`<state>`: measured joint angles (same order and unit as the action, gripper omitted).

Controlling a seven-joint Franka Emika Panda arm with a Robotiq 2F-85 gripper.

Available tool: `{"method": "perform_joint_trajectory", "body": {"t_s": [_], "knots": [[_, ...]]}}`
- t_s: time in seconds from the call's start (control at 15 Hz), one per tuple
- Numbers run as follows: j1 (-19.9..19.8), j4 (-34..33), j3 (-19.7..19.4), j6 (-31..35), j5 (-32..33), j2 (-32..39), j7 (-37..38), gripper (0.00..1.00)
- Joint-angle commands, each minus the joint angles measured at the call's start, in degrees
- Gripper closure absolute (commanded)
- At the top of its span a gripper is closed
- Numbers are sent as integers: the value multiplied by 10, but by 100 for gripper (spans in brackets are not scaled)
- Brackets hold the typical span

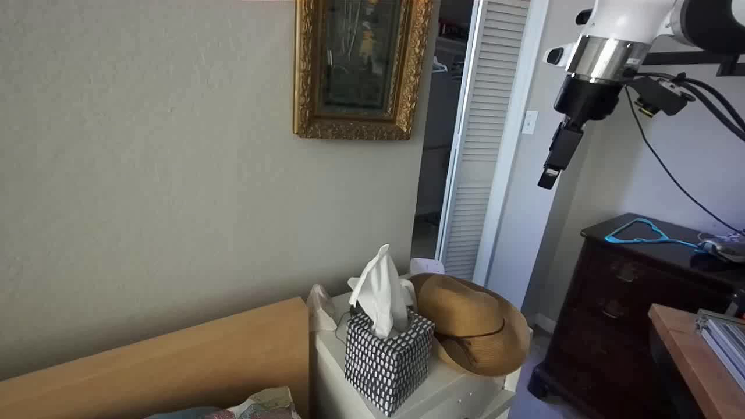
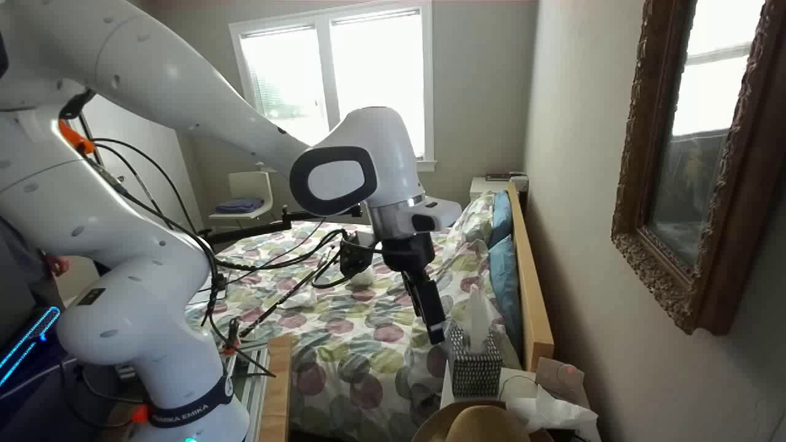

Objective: Use the tissue to wipe the picture frame then put the hat on the hook

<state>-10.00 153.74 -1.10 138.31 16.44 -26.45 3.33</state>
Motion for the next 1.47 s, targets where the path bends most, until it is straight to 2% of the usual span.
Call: {"method": "perform_joint_trajectory", "body": {"t_s": [0.0, 0.47, 1.07, 1.4], "knots": [[2, -1, -2, -2, 0, -1, 0, 0], [5, -4, -3, 3, -4, 7, -1, 0], [39, -73, 5, 80, -24, 158, 22, 0], [54, -171, 9, 85, -21, 273, 42, 0]]}}
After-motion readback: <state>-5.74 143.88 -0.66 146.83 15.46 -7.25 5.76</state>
